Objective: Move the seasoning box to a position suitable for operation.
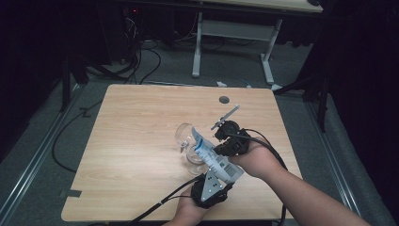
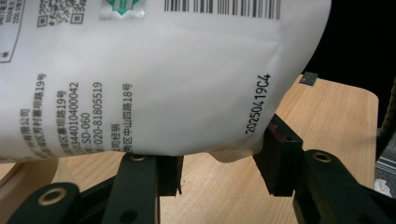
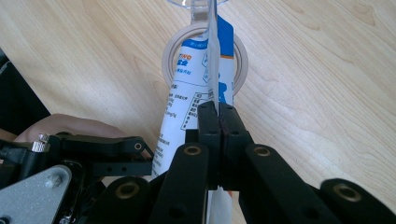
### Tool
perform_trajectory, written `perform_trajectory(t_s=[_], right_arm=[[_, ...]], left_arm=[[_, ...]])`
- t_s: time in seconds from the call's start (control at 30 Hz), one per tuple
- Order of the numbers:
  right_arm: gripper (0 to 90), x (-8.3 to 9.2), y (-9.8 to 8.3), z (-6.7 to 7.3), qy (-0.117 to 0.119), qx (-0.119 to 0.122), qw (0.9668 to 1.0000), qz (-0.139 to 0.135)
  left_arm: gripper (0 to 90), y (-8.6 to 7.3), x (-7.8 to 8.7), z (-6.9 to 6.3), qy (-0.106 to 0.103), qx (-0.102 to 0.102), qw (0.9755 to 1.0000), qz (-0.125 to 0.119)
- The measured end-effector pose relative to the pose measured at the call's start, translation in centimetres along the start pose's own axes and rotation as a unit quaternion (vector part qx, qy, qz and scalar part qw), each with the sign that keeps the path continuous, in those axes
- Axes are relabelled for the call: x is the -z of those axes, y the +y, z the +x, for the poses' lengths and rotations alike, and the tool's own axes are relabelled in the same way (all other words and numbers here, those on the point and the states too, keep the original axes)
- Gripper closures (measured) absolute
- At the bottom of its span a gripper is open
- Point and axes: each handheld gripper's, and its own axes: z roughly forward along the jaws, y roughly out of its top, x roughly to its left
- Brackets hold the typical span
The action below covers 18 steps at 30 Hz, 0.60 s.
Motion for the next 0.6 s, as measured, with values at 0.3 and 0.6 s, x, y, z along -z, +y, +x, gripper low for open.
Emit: perform_trajectory(t_s=[0.3,0.6], right_arm=[[89.8,0.01,0.06,-0.11,-0.002,0.003,1.0,-0.001],[89.8,0.01,0.19,-0.14,-0.001,0.003,1.0,-0.003]], left_arm=[[56.7,0.17,-0.05,-0.02,-0.001,0.001,1.0,-0.003],[56.7,0.23,-0.07,0.1,-0.001,0.001,1.0,-0.004]])
